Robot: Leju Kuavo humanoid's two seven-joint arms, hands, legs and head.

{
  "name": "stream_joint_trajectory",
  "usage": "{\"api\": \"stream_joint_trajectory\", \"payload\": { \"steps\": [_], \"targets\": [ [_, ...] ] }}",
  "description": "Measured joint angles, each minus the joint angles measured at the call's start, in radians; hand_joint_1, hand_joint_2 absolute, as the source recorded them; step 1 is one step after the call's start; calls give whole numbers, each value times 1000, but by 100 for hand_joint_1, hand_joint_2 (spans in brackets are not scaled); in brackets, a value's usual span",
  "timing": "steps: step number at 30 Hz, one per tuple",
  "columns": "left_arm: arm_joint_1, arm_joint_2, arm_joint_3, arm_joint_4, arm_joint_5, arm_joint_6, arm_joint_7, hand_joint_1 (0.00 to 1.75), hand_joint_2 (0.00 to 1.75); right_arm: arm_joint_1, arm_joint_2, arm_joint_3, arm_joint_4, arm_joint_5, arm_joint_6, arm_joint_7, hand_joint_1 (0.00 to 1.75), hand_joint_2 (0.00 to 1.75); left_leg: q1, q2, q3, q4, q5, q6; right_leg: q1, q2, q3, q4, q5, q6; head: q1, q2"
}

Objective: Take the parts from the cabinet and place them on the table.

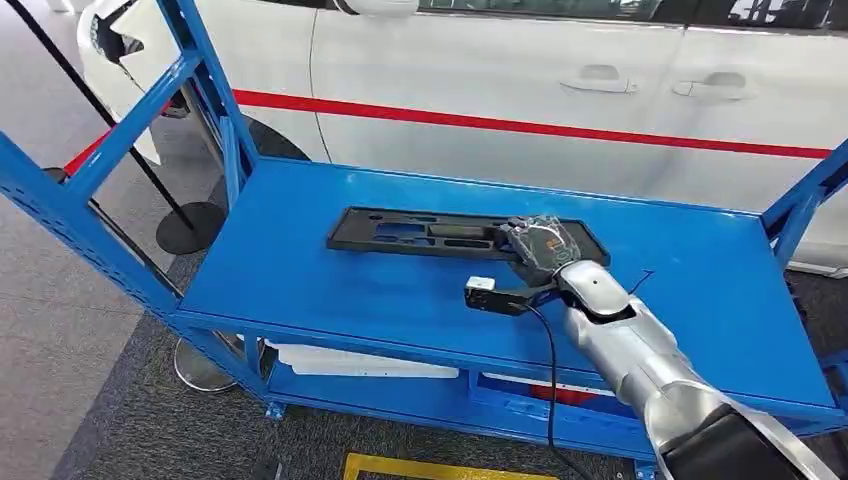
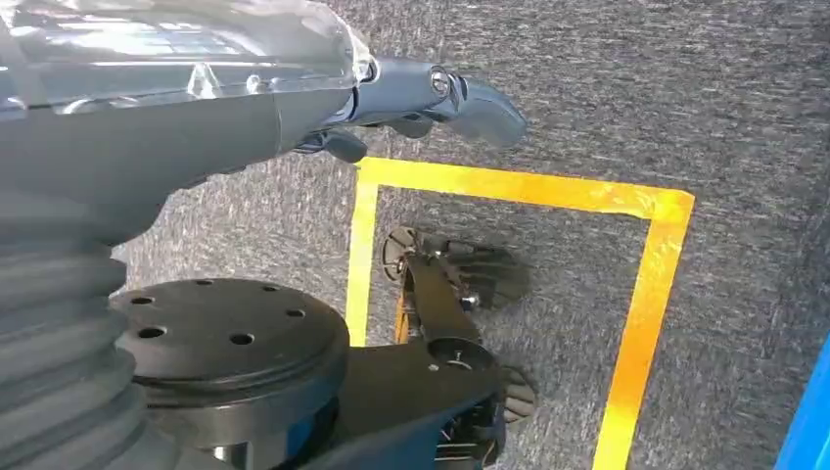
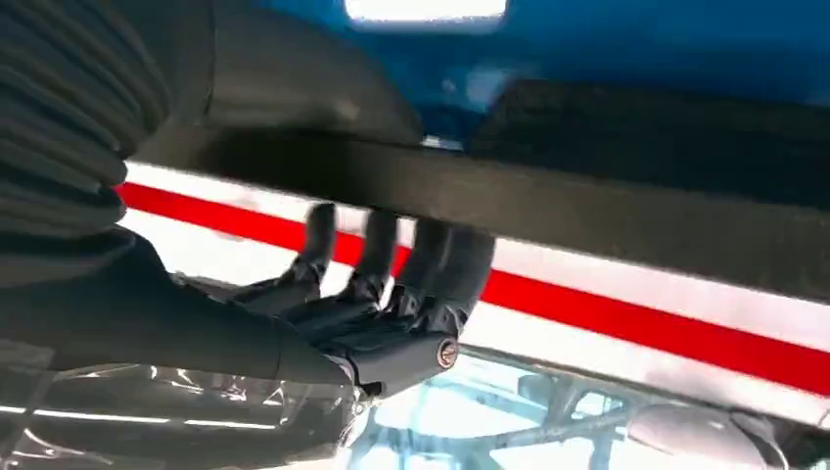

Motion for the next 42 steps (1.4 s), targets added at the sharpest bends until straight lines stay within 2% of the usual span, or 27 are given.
{"api": "stream_joint_trajectory", "payload": {
  "steps": [11,12,19,24,30,38,39,42],
  "targets": [
    [-1,0,0,0,0,2,3,0,175,-21,3,2,0,-13,-3,2,175,175,0,0,0,0,0,0,0,0,0,0,0,0,0,0],
    [-1,0,0,0,0,2,3,0,0,-22,3,2,0,-15,-3,2,175,175,0,0,0,0,0,0,0,0,0,0,0,0,0,0],
    [-1,0,0,0,0,0,-7,0,0,-28,3,2,0,-27,3,-1,175,175,0,0,0,0,0,0,0,0,0,0,0,0,0,0],
    [-2,0,4,0,3,2,-39,0,0,-31,3,4,0,-45,1,-2,175,175,0,0,0,0,0,0,0,0,0,0,0,0,0,0],
    [-3,0,6,0,14,16,-41,0,0,-42,3,9,0,-65,-2,-6,175,175,0,0,0,0,0,0,0,0,0,0,0,0,0,0],
    [-10,0,21,0,17,-26,-83,0,0,-47,3,13,-4,-72,-7,-6,175,175,0,0,0,0,0,0,0,0,0,0,0,0,0,0],
    [-12,0,23,0,17,-28,-85,0,175,-47,3,14,-4,-72,-7,-6,175,175,0,0,0,0,0,0,0,0,0,0,0,0,0,0],
    [-16,1,30,0,19,-38,-92,0,175,-46,2,16,-5,-63,-7,-5,175,175,0,0,0,0,0,0,0,0,0,0,0,0,0,0]
  ]
}}
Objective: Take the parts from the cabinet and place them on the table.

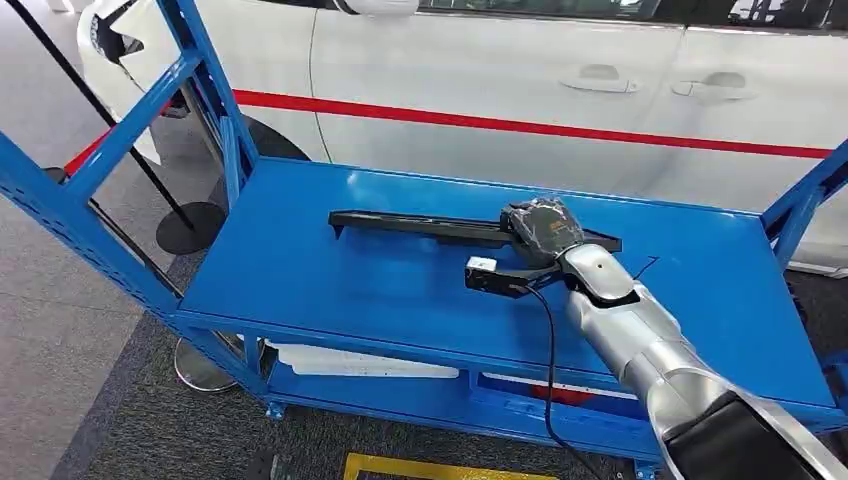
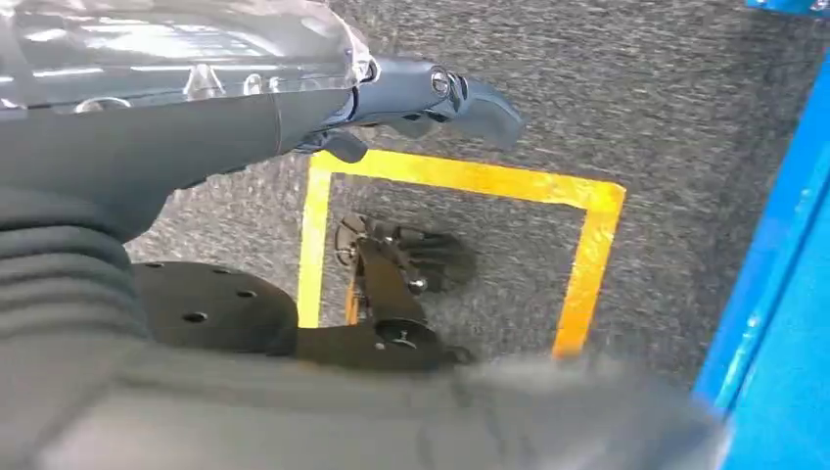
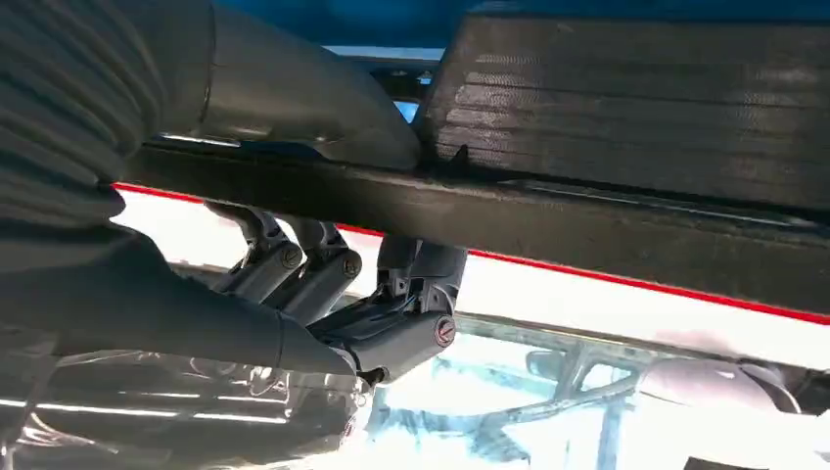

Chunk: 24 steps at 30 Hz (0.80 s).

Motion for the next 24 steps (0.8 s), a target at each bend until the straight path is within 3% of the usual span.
{"api": "stream_joint_trajectory", "payload": {
  "steps": [13,15,24],
  "targets": [
    [-6,5,-1,0,-18,34,14,0,175,2,0,3,0,8,-2,8,175,175,0,0,0,0,0,0,0,0,0,0,0,0,0,0],
    [-5,8,-2,0,-24,55,61,0,175,3,1,5,-1,8,-1,9,175,175,0,0,0,0,0,0,0,0,0,0,0,0,0,0],
    [0,8,-3,0,-27,19,58,0,175,2,1,10,-9,11,-1,18,175,175,0,0,0,0,0,0,0,0,0,0,0,0,0,0]
  ]
}}
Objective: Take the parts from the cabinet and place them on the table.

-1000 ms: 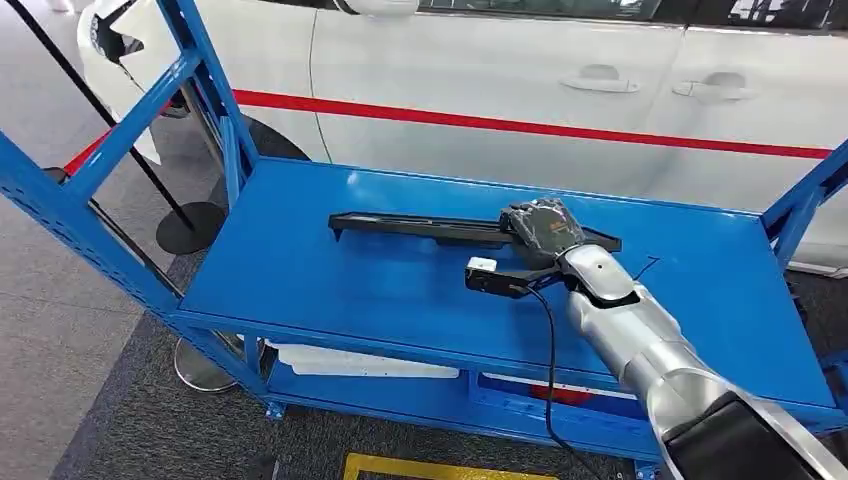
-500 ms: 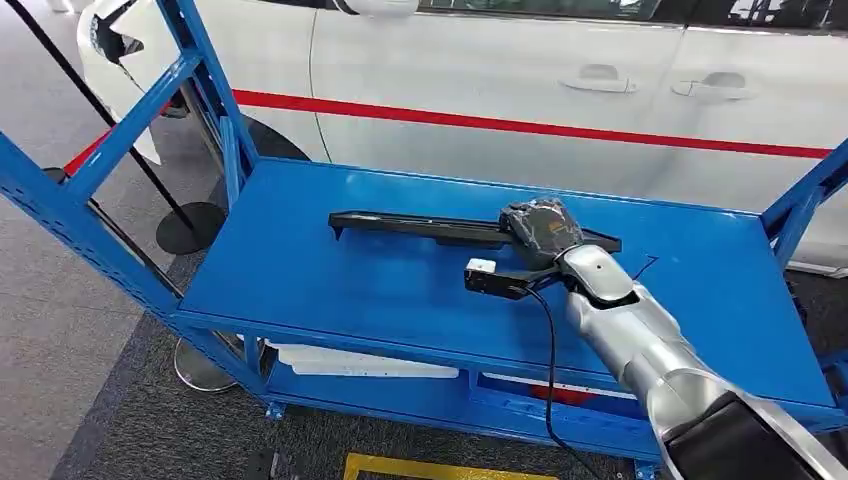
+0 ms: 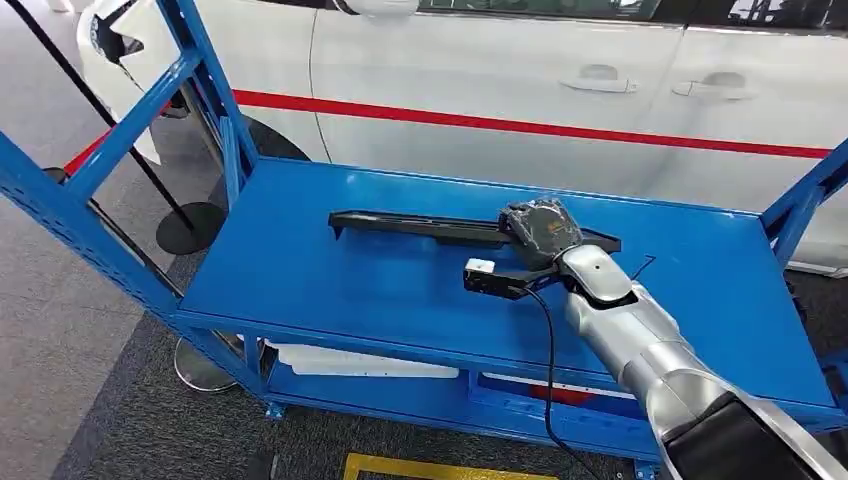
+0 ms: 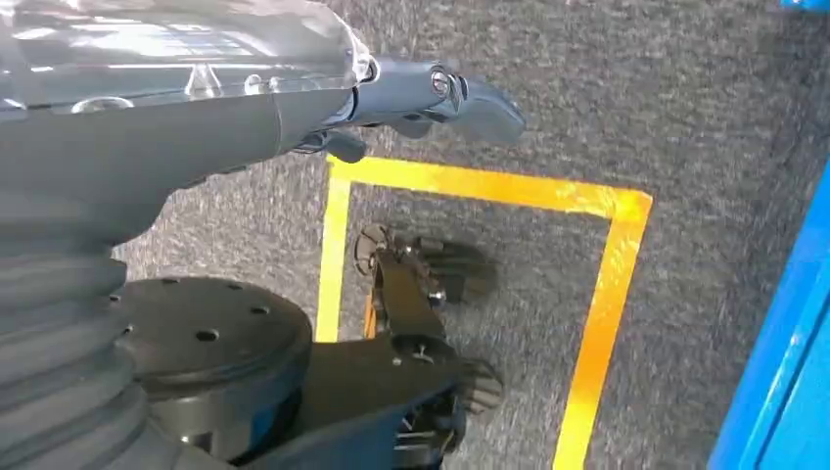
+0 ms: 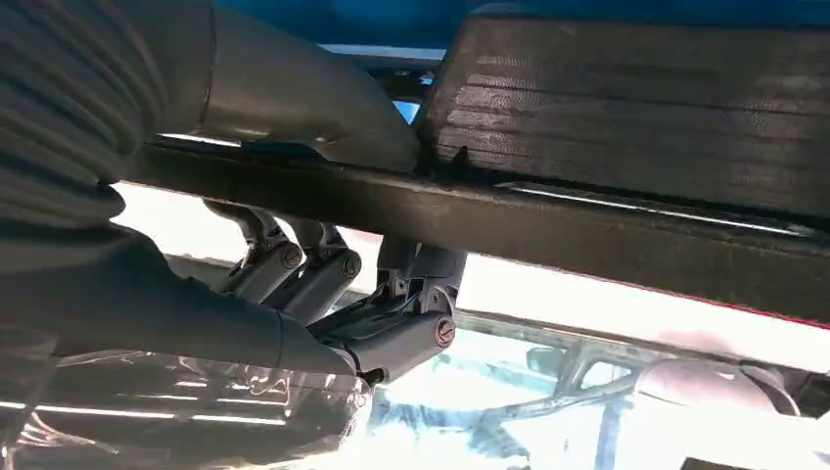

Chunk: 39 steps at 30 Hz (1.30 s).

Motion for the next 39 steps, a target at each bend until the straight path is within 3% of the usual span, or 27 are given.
{"api": "stream_joint_trajectory", "payload": {
  "steps": [6,21,27,39],
  "targets": [
    [2,0,-9,0,-18,6,11,0,175,-23,-3,-18,-25,-43,-33,3,175,175,0,0,-1,0,0,0,0,0,-2,1,0,0,0,0],
    [8,0,-32,0,-32,24,32,0,175,-298,5,-143,-84,-193,-37,-54,175,175,0,0,-4,0,0,0,0,0,-4,2,0,0,0,0],
    [11,-2,-32,0,-8,29,23,0,175,-302,35,-151,-80,-228,-33,-67,175,175,0,0,-4,0,1,0,0,0,-4,2,0,0,0,0],
    [5,-10,-21,0,24,-3,-60,0,175,-231,45,-182,-72,-406,-18,-206,175,175,0,0,-4,0,1,-1,0,0,-5,2,0,0,0,0]
  ]
}}
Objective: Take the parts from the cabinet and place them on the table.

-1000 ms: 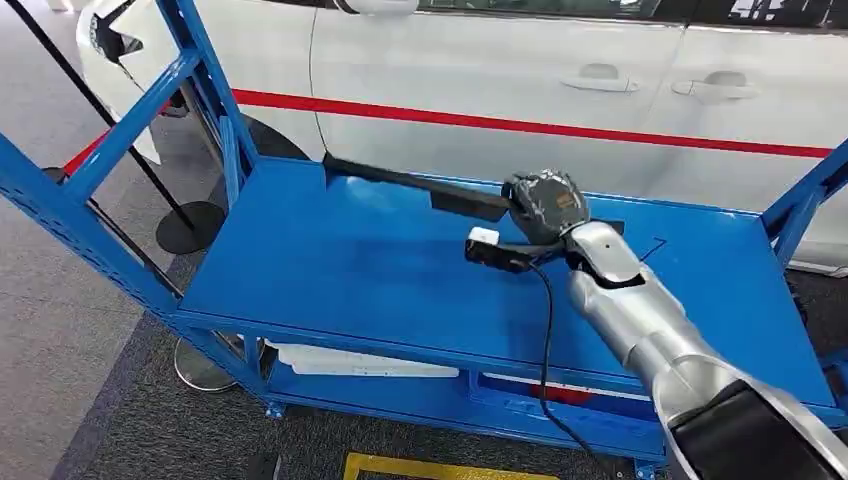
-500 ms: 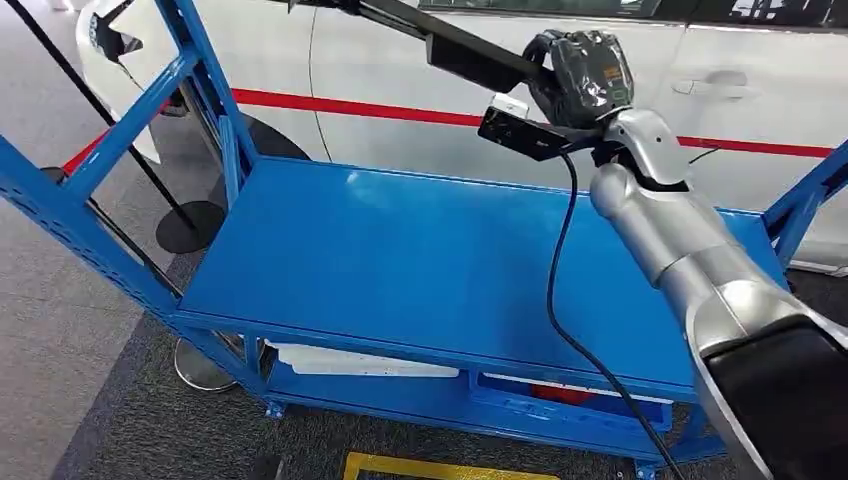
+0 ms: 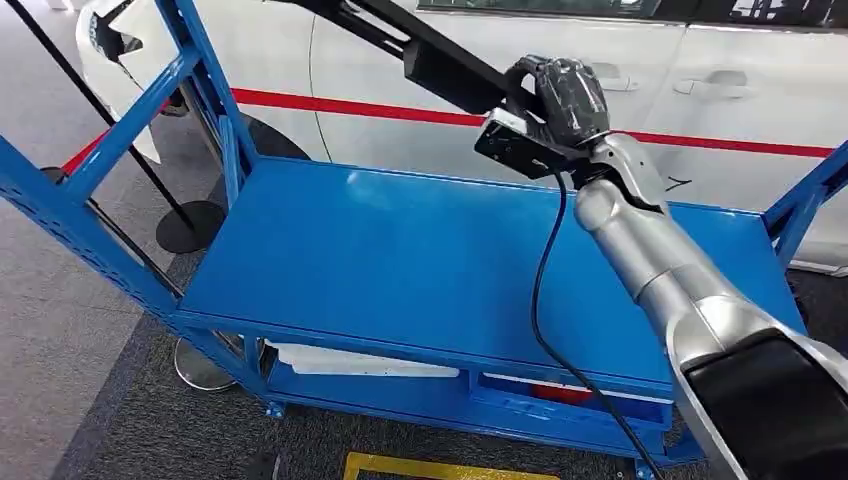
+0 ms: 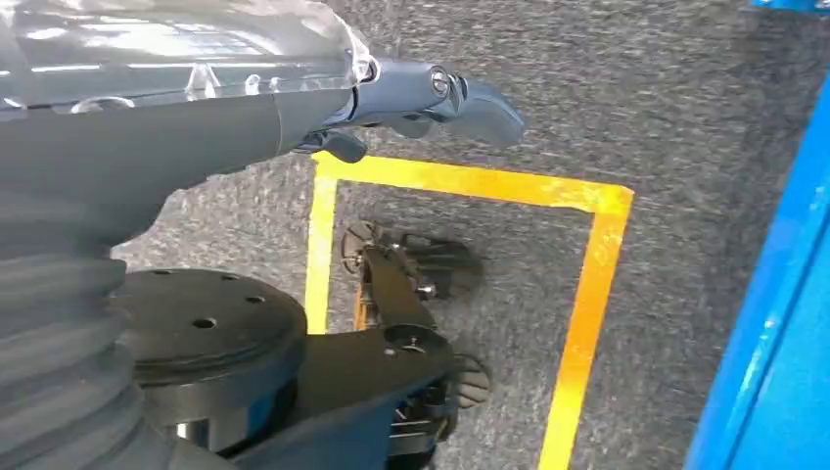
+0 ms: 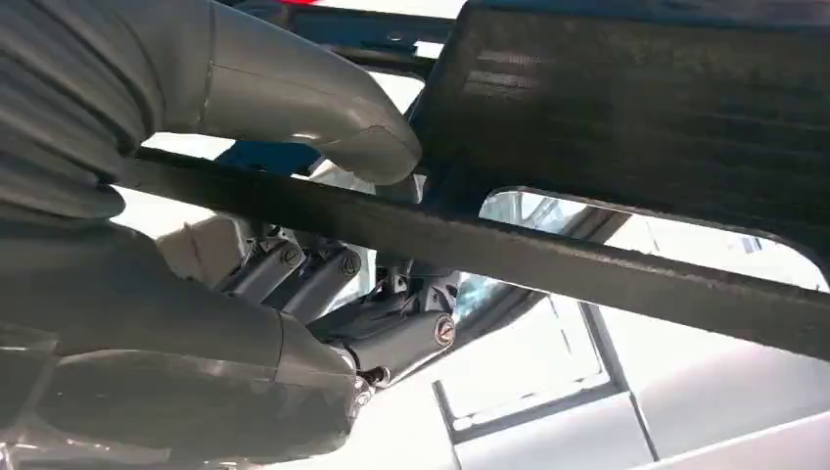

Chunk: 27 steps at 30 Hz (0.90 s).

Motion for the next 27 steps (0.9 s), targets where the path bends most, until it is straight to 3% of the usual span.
{"api": "stream_joint_trajectory", "payload": {
  "steps": [10,11,15,17,18,19,20,22,23,24,25,27],
  "targets": [
    [-2,2,3,0,-7,-7,10,0,175,54,-21,0,-12,-13,-32,1,175,175,0,0,0,0,0,0,0,0,0,0,0,0,0,0],
    [-2,3,3,0,-8,-11,11,0,175,57,-22,1,-14,-12,-32,4,175,175,-7,1,-2,6,-2,2,-2,0,1,-3,2,2,0,0],
    [-3,5,0,0,-24,-26,22,0,175,66,-27,2,-21,-13,-35,11,175,175,-7,1,-6,11,-4,6,-4,0,-1,-2,4,6,0,0],
    [-3,5,-2,0,-34,-26,25,0,175,67,-32,3,-31,-17,-36,9,175,175,-8,1,-6,7,4,13,-5,1,1,-5,10,14,0,0],
    [-4,5,-3,0,-39,-26,28,0,175,67,-36,2,-37,-20,-37,7,175,175,6,5,0,-5,14,22,-9,0,-4,4,-4,15,0,0],
    [-5,5,-3,0,-40,-26,31,0,175,66,-42,2,-40,-23,-40,5,175,175,1,7,1,-9,17,26,-4,-4,-18,41,-38,12,0,0],
    [-7,5,-5,0,-41,-25,34,0,175,66,-42,2,-46,-28,-43,3,175,175,-1,9,-2,-8,19,28,-3,-5,-52,122,-88,9,0,0],
    [-6,5,-9,0,-44,-24,42,0,175,71,-48,2,-54,-47,-50,-9,175,175,-6,9,-4,-6,19,29,1,-5,-122,291,-159,7,0,0],
    [-6,5,-10,0,-49,-23,43,0,175,74,-52,0,-60,-59,-52,-16,175,175,-7,9,-5,-4,19,29,1,-5,-140,335,-166,5,0,0],
    [-5,5,-11,0,-56,-19,44,0,175,76,-55,-3,-68,-72,-54,-24,175,175,-8,8,-7,-1,19,29,2,-5,-136,330,-151,2,0,0],
    [-5,5,-12,0,-57,-17,46,0,175,75,-56,-8,-81,-88,-57,-31,175,175,-8,6,-9,4,16,29,2,-5,-106,277,-114,-2,0,0],
    [-5,4,-18,0,-57,-15,47,0,175,63,-59,-21,-106,-104,-63,-34,175,175,-9,4,-13,16,9,21,4,-5,-11,103,-40,-13,0,0]
  ]
}}
